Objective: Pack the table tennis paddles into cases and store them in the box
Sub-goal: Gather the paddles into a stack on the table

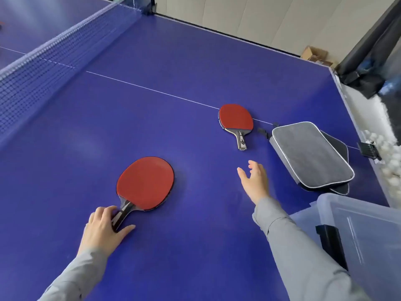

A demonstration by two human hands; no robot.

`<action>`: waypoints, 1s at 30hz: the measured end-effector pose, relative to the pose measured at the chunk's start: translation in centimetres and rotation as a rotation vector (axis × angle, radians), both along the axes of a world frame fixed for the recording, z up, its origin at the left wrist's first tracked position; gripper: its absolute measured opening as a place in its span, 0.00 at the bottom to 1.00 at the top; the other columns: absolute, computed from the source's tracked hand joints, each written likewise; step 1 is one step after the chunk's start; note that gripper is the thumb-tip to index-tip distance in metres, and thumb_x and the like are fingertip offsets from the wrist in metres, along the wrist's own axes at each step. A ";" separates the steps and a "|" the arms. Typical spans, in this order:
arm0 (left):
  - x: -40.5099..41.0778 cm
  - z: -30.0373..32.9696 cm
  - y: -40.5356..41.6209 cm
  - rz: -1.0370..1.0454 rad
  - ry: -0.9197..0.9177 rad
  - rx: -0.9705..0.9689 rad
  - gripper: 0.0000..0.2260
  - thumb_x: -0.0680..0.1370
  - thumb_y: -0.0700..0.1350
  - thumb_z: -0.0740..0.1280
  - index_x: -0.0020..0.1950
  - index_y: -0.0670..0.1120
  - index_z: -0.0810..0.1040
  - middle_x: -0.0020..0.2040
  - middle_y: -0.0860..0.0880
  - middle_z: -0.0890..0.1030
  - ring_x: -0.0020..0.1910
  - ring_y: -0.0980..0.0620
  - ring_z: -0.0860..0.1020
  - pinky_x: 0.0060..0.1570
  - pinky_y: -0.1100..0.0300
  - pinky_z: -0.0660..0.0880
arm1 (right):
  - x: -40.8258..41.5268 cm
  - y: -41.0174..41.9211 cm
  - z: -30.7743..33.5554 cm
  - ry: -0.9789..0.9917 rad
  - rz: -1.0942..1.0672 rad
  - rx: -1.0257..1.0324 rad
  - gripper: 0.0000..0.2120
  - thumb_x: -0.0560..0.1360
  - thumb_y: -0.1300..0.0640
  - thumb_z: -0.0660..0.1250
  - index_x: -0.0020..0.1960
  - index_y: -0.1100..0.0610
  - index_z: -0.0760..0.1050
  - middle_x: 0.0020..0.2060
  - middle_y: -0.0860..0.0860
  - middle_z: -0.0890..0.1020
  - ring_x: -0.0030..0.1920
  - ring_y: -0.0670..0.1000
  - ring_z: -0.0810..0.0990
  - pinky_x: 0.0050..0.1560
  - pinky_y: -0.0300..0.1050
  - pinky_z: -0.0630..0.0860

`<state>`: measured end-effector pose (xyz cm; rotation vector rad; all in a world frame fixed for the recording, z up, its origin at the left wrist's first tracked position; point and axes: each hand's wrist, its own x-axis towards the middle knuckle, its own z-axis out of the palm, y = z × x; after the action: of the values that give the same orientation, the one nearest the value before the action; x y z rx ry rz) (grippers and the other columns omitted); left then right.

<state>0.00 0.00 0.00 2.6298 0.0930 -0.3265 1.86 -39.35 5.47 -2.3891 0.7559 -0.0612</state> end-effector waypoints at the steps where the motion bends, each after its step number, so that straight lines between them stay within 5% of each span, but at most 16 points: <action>1: 0.2 -0.5 0.0 0.008 -0.035 -0.020 0.26 0.63 0.49 0.80 0.56 0.42 0.76 0.49 0.46 0.75 0.51 0.42 0.73 0.49 0.47 0.73 | 0.9 -0.3 -0.4 -0.015 -0.031 -0.012 0.24 0.78 0.49 0.62 0.70 0.59 0.65 0.65 0.55 0.72 0.65 0.55 0.70 0.65 0.56 0.68; 5: 1.0 -1.2 -0.4 0.075 -0.094 -0.043 0.13 0.67 0.41 0.77 0.44 0.43 0.76 0.40 0.50 0.71 0.42 0.44 0.71 0.40 0.50 0.70 | 5.2 -2.0 -2.3 -0.022 -0.122 -0.031 0.25 0.77 0.49 0.63 0.69 0.61 0.66 0.64 0.57 0.72 0.65 0.56 0.69 0.65 0.57 0.67; 11: 2.6 -1.1 0.0 0.131 -0.049 -0.123 0.16 0.67 0.44 0.77 0.41 0.56 0.71 0.37 0.58 0.75 0.37 0.51 0.73 0.33 0.57 0.67 | 11.3 -4.1 -4.7 -0.057 -0.178 -0.145 0.24 0.76 0.46 0.65 0.65 0.61 0.70 0.61 0.57 0.73 0.64 0.59 0.69 0.63 0.58 0.69; 16: 4.0 -1.2 0.9 0.200 0.055 -0.324 0.18 0.65 0.40 0.77 0.39 0.59 0.73 0.37 0.65 0.80 0.37 0.65 0.77 0.33 0.79 0.68 | 13.6 -4.8 -6.5 -0.055 -0.239 -0.030 0.15 0.76 0.46 0.65 0.48 0.59 0.72 0.43 0.53 0.79 0.42 0.61 0.78 0.45 0.59 0.79; 22: 3.9 -1.7 1.4 0.205 0.083 -0.357 0.19 0.64 0.39 0.78 0.38 0.60 0.73 0.40 0.67 0.79 0.38 0.65 0.77 0.34 0.79 0.68 | 16.4 -5.7 -6.6 0.085 -0.241 -0.119 0.20 0.71 0.52 0.67 0.54 0.68 0.74 0.54 0.63 0.78 0.56 0.64 0.75 0.50 0.50 0.71; 30: 3.8 -2.4 1.5 0.193 0.035 -0.351 0.19 0.64 0.39 0.78 0.39 0.59 0.73 0.34 0.59 0.80 0.39 0.65 0.77 0.35 0.79 0.68 | 15.5 -2.8 -6.3 -0.084 -0.262 0.013 0.17 0.74 0.57 0.63 0.58 0.66 0.64 0.50 0.59 0.76 0.47 0.58 0.73 0.44 0.46 0.66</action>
<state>3.76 1.54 -2.37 2.2472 0.2738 -0.2923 17.38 -42.19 -0.80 -2.2460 1.0206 -0.2622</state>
